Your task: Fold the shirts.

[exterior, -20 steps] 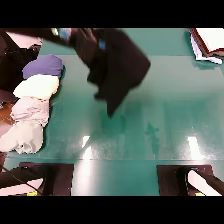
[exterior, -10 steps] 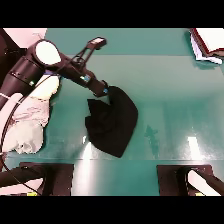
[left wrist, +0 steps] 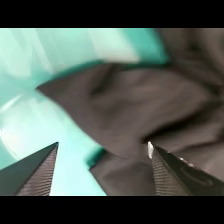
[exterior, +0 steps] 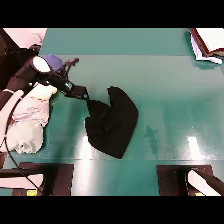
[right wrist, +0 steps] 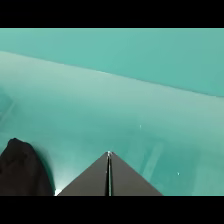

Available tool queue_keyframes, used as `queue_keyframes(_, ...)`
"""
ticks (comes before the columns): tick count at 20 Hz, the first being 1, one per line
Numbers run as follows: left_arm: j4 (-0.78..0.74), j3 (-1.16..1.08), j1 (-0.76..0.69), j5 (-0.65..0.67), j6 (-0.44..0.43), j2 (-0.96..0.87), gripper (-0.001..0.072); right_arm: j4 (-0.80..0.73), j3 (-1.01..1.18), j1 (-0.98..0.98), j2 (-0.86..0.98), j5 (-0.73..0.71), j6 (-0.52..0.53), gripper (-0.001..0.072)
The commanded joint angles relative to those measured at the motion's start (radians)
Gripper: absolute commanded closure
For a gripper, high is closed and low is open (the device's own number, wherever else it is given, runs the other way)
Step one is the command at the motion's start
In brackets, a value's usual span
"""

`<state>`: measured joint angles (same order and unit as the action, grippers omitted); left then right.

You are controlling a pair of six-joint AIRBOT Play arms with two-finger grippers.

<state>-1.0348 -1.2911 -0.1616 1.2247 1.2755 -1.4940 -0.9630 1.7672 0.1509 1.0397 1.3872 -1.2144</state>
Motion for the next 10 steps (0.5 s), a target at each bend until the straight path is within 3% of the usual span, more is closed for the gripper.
queue_keyframes(1, 0.071, 0.042, 0.015, -0.048, -0.001, -0.113, 0.0052, 0.0, 0.001, 0.0, 0.0, 0.006, 0.0, 0.0697)
queue_keyframes(4, 0.195, 0.042, 0.014, -0.116, -0.028, -0.155, 0.0053, 0.0, 0.001, 0.0, 0.0, 0.013, 0.0, 0.0697)
queue_keyframes(7, 0.217, 0.042, 0.013, -0.145, -0.026, -0.163, 0.0064, 0.0, 0.001, 0.0, 0.0, 0.015, 0.0, 0.0697)
queue_keyframes(10, 0.222, 0.042, 0.013, -0.161, -0.026, -0.163, 0.0619, 0.003, 0.001, 0.0, 0.013, 0.037, -0.001, 0.0697)
